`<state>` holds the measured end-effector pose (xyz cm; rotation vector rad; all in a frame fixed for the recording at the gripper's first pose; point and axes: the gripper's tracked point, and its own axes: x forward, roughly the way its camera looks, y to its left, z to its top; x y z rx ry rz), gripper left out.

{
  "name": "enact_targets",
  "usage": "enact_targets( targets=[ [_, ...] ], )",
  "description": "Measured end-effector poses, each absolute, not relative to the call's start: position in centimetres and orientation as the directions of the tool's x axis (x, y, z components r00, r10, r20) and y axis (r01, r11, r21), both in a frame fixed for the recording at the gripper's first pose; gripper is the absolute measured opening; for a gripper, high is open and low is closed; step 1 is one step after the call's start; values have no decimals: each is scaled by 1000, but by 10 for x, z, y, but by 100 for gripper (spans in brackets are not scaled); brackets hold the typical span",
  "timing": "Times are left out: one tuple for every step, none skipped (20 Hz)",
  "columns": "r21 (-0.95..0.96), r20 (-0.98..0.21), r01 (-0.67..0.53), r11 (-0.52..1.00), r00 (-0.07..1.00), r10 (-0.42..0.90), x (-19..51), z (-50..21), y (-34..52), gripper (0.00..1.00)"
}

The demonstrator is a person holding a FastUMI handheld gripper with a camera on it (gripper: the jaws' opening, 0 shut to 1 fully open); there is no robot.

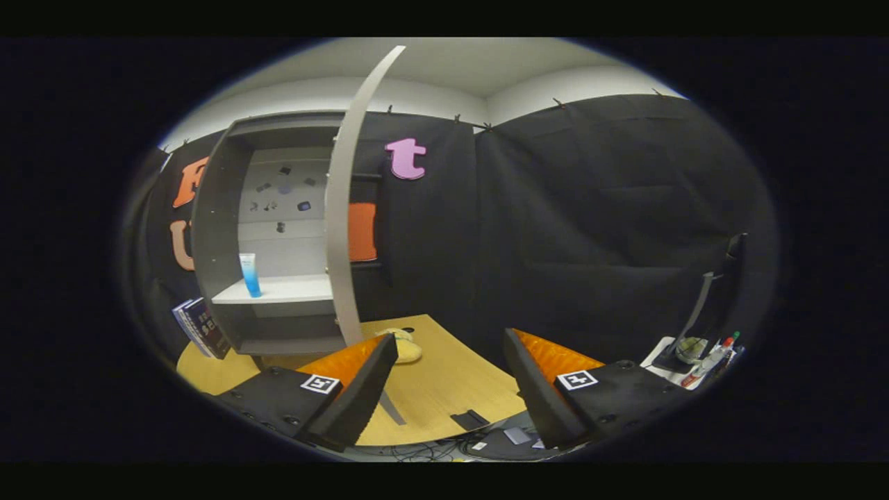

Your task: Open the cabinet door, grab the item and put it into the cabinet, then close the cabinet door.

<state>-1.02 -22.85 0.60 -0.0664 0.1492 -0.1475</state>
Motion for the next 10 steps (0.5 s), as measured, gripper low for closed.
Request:
enact_targets(
  targets=[
    [-72,-153,145,987,976,-155,-4,-1,-232,98],
    [-62,-160,143,988,975,-152,2,-6,-233,98],
    [-49,-166,138,989,975,-145,7,-10,-232,98],
    [-35,-170,128,991,977,-132,14,-13,-229,98],
    [-21,-172,116,993,978,-118,19,-16,-226,98],
    [-13,-170,110,994,979,-110,23,-17,-224,98],
    [-11,-163,114,993,980,-114,27,-18,-227,95],
    [-8,-163,111,994,980,-111,30,-19,-228,94],
    [0,-165,103,995,981,-101,31,-21,-227,95],
    [10,-167,89,996,982,-87,32,-20,-225,94]
  ],
)
